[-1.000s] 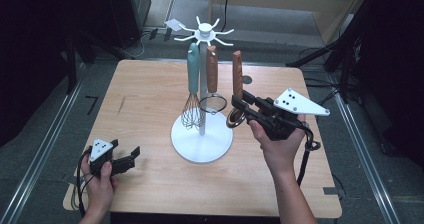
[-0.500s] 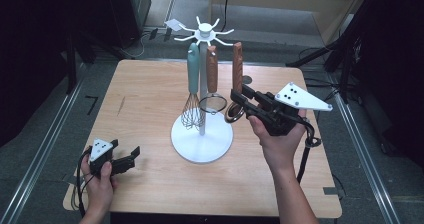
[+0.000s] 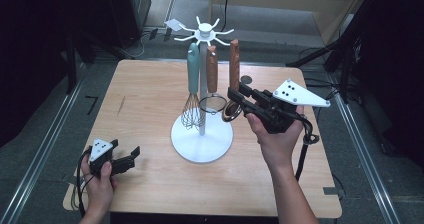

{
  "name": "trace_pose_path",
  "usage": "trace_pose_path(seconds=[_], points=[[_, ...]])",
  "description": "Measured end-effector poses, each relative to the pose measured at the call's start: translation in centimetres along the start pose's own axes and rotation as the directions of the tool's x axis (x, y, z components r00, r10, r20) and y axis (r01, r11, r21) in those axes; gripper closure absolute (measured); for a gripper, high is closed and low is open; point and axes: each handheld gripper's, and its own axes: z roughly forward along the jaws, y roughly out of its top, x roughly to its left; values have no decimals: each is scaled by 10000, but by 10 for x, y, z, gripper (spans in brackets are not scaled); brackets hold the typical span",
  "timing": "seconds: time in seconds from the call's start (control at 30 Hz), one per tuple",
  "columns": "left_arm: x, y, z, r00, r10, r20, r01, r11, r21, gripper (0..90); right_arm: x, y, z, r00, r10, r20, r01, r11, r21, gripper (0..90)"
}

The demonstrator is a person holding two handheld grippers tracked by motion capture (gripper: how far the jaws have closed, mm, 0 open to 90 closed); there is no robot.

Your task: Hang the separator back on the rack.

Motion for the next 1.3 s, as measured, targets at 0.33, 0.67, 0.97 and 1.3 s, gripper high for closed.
trace_pose_path(seconds=[0.33,0.67,0.97,1.3], points=[[0,0,0,10000,-47,17,47,10000,3,136,0,3,6,9999,100,-55,-99,9999,116,708],[0,0,0,10000,-40,-12,40,10000,11,137,0,2,10,9994,239,-252,-231,9992,336,708],[0,0,0,10000,-39,-24,39,10000,7,136,-5,3,10,9956,517,-778,-486,9980,405,708],[0,0,0,10000,-39,-21,39,10000,11,136,6,0,11,9990,-53,-441,69,9994,351,706]])
